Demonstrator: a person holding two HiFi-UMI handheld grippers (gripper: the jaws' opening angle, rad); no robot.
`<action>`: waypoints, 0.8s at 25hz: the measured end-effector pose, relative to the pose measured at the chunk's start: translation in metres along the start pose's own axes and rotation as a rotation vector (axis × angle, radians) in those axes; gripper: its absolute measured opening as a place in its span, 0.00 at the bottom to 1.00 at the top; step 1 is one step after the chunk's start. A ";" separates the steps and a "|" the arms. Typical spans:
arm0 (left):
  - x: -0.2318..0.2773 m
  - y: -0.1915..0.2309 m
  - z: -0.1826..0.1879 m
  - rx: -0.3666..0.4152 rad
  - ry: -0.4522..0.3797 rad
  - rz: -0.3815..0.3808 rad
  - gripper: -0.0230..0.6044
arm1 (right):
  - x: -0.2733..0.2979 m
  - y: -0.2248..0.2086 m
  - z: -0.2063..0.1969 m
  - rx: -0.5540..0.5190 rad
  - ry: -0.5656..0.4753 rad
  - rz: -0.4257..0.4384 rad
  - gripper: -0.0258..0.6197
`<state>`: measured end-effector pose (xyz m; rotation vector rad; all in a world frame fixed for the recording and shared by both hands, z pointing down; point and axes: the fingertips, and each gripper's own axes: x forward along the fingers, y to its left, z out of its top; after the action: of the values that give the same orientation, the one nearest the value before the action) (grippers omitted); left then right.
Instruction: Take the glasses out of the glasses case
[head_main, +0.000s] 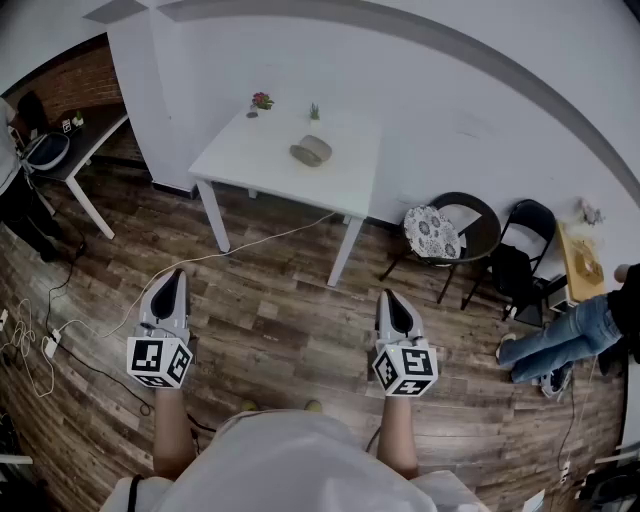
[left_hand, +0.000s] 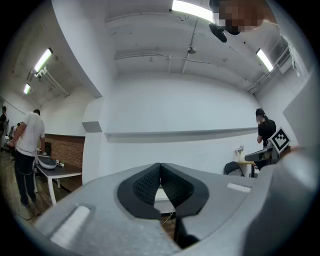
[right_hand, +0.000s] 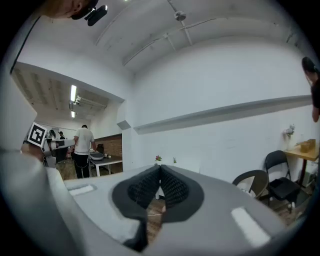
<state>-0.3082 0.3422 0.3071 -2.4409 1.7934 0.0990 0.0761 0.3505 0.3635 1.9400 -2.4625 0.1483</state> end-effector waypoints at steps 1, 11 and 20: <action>0.001 0.000 0.001 0.000 -0.002 -0.001 0.05 | 0.000 0.000 0.000 0.001 -0.001 -0.001 0.04; 0.004 -0.005 -0.001 -0.003 0.001 -0.015 0.05 | -0.002 0.003 -0.002 -0.009 -0.002 -0.001 0.04; 0.003 -0.011 -0.005 0.002 0.021 -0.017 0.05 | -0.002 0.002 0.000 0.017 -0.018 -0.003 0.04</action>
<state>-0.2975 0.3421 0.3125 -2.4646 1.7793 0.0699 0.0747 0.3525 0.3636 1.9598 -2.4778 0.1532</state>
